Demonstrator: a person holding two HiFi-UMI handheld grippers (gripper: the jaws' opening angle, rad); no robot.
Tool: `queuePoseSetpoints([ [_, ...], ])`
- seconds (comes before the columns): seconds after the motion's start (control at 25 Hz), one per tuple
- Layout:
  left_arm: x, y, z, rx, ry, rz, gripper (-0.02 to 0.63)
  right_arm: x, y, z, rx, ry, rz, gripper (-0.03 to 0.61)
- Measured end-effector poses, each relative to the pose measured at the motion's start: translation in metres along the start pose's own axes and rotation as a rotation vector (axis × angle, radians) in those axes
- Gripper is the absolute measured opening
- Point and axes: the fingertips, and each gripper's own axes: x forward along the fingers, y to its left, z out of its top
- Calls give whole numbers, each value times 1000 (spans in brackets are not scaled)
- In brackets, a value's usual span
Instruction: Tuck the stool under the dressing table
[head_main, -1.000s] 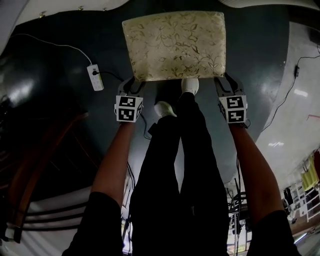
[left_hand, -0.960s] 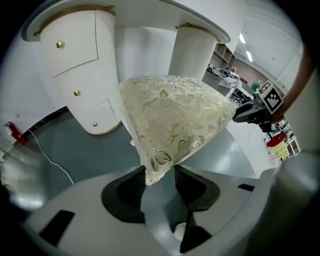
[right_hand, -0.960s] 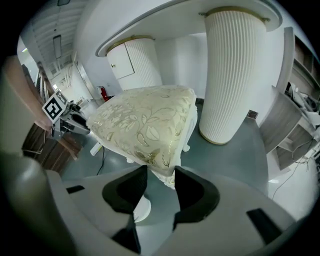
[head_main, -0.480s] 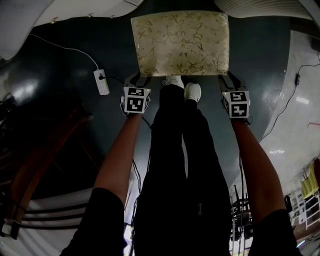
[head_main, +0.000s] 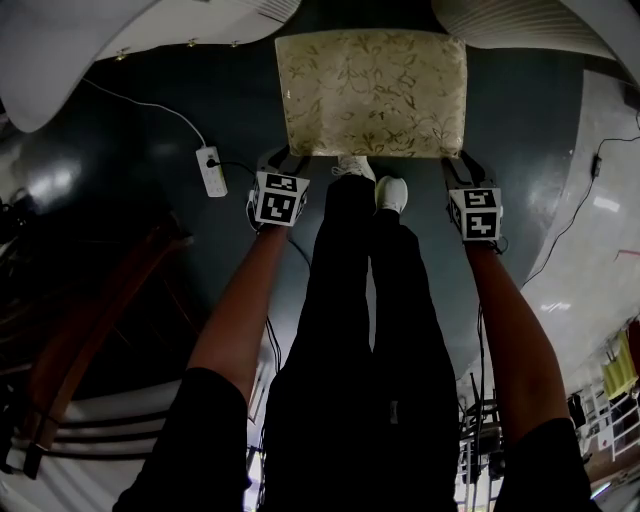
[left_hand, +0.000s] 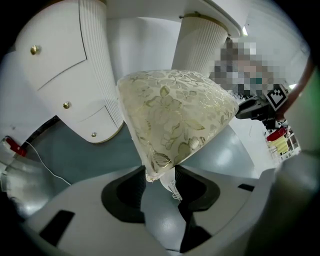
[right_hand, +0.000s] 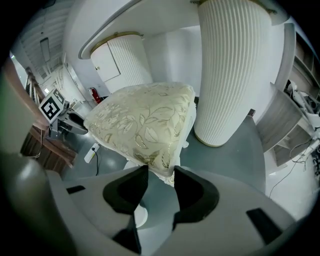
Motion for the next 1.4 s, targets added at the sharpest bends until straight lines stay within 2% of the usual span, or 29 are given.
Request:
queuePoseSetpoints([
  [0.24,-1,-4,-4,1,28,-24,187,-2,0,-3,-4,45,-18,181],
  [0.56,-4,-2,-2,-40,12,-4,184,-1,-2,3,3,5,-13,179],
  [0.92,-3,2,6,-38,-77,-4,183,-2,1,2,52,-24,-45,179],
  [1.4,-5,5,9,-67,-117,-1,183,1,6,-5,88,-53,-73,179],
])
